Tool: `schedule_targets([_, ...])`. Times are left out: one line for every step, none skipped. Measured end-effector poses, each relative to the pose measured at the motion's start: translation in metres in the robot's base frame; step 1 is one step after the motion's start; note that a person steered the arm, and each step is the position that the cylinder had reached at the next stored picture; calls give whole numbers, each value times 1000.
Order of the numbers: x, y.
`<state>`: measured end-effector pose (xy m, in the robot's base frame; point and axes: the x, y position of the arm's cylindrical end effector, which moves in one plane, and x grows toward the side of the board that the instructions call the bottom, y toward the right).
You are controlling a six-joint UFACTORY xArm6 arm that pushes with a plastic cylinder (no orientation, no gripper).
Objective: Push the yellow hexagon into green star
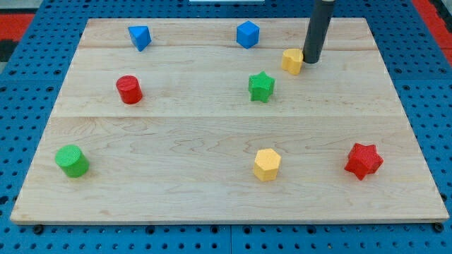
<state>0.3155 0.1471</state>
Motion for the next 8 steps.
schedule_targets([12, 26])
schedule_targets([68, 40])
schedule_targets([108, 21])
schedule_targets([131, -27])
schedule_targets([168, -28])
schedule_targets([214, -33])
schedule_targets([267, -52])
schedule_targets([268, -147])
